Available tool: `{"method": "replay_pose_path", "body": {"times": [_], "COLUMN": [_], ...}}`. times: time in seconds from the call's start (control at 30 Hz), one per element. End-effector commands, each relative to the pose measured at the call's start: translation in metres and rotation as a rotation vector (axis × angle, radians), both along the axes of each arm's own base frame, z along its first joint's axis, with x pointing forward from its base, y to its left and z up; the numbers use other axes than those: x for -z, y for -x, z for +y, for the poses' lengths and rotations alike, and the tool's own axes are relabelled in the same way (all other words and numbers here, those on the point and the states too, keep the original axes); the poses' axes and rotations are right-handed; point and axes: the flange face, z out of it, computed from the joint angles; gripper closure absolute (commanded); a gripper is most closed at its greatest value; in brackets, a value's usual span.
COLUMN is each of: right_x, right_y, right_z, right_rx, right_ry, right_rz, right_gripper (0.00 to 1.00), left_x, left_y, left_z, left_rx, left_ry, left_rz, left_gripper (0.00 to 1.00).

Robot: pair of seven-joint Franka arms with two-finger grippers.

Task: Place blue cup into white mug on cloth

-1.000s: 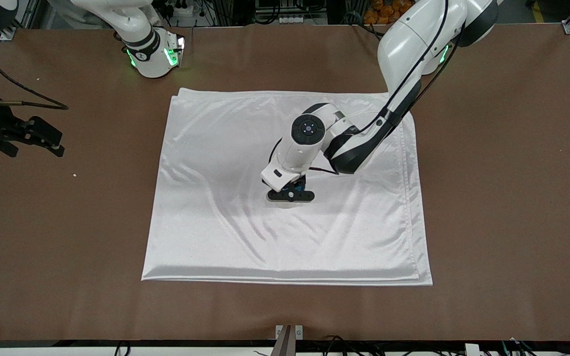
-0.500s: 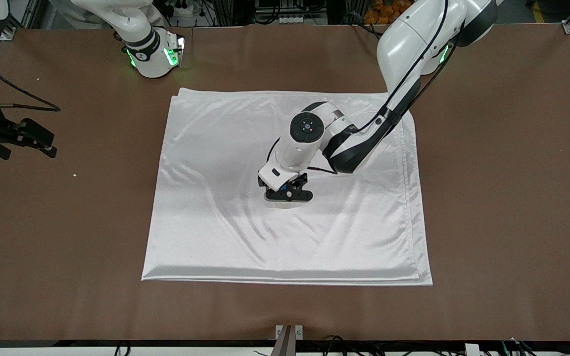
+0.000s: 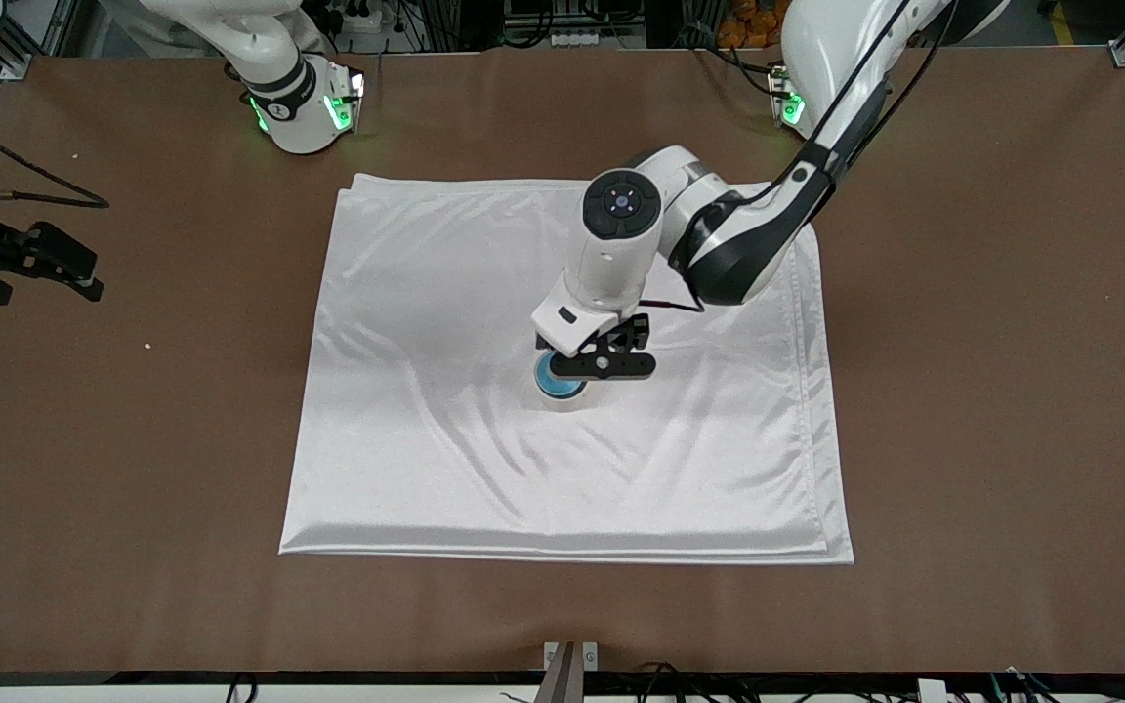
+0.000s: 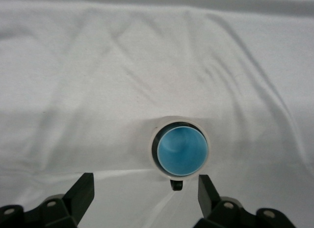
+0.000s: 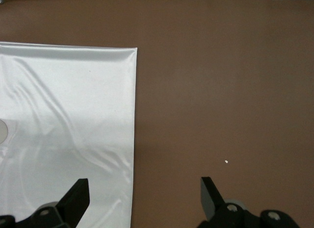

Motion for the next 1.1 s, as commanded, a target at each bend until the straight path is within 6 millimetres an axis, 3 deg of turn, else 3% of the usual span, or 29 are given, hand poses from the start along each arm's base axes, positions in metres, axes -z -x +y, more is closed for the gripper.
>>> {"method": "replay_pose_path", "body": {"times": [0.0, 0.43, 0.57, 0.8, 1.07], "right_x": [-0.002, -0.004, -0.005, -0.004, -0.002], "right_y": [0.01, 0.011, 0.011, 0.011, 0.011], "right_z": [-0.005, -0.013, -0.012, -0.01, -0.01], "right_rx": [-0.025, -0.031, -0.032, -0.033, -0.034], "right_ry": [-0.023, -0.064, -0.076, -0.077, -0.076], "right_rz": [0.0, -0.005, -0.007, -0.008, -0.002], "right_gripper": [0.0, 0.0, 0.0, 0.0, 0.0], "left_x": [-0.036, -0.099, -0.117, -0.124, -0.144], "left_y": [0.001, 0.027, 0.026, 0.029, 0.033], "left_z": [0.038, 0.135, 0.171, 0.21, 0.273], "left_rx": [0.03, 0.01, 0.036, 0.065, 0.086], "left_ry": [-0.004, -0.107, -0.118, -0.137, -0.158], "left_rz": [0.021, -0.012, -0.034, -0.032, -0.049], "left_gripper": [0.0, 0.0, 0.0, 0.0, 0.0]}}
